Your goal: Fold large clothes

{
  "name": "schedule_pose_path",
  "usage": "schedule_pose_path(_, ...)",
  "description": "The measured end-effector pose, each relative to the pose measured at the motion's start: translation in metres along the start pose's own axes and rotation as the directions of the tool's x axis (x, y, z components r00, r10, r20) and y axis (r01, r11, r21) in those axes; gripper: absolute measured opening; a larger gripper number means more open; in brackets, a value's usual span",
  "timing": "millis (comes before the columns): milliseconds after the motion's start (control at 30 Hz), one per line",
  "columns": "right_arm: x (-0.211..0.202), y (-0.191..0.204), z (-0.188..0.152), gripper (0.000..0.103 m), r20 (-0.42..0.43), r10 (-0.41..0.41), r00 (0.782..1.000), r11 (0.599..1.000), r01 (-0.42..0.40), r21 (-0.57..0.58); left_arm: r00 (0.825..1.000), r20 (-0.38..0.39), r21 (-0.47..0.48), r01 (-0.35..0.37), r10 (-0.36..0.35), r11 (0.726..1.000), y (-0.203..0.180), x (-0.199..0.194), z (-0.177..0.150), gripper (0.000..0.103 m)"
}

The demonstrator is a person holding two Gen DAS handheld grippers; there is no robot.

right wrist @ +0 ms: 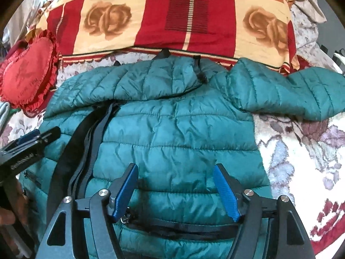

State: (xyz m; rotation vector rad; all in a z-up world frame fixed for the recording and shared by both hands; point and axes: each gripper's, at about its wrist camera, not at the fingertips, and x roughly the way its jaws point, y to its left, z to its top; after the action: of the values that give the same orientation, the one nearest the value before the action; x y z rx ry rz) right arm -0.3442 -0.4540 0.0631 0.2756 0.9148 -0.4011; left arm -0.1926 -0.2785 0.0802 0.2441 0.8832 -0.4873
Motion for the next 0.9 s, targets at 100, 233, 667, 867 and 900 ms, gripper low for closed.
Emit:
schedule_pose_path(100,-0.005,-0.002,0.0,0.07,0.012,0.006,1.0,1.0,-0.007,0.009,1.0,0.0,-0.004,0.007,-0.007,1.0,-0.002,0.0,0.0,0.078)
schedule_pose_path(233,-0.007,-0.001,0.001,0.071,0.022,0.005,1.0,1.0,-0.005,0.01,1.0,-0.012,-0.01,0.004,-0.004,1.0,-0.002,0.005,0.0,0.078)
schedule_pose_path(667,0.01,0.0,0.001,0.071,-0.015,0.004,1.0,1.0,-0.004,0.004,0.999,-0.038,-0.031,0.018,-0.019,0.999,0.001,0.017,-0.003,0.078)
schedule_pose_path(867,0.002,-0.004,0.009,0.071,0.013,0.005,1.0,1.0,-0.005,0.01,0.999,-0.034,-0.048,0.036,-0.038,0.998,-0.002,0.018,0.003,0.078)
schedule_pose_path(900,0.001,-0.006,0.011,0.071,0.017,0.004,1.0,1.0,-0.004,0.014,0.999,-0.036,-0.048,0.035,-0.037,0.998,-0.003,0.019,0.004,0.078)
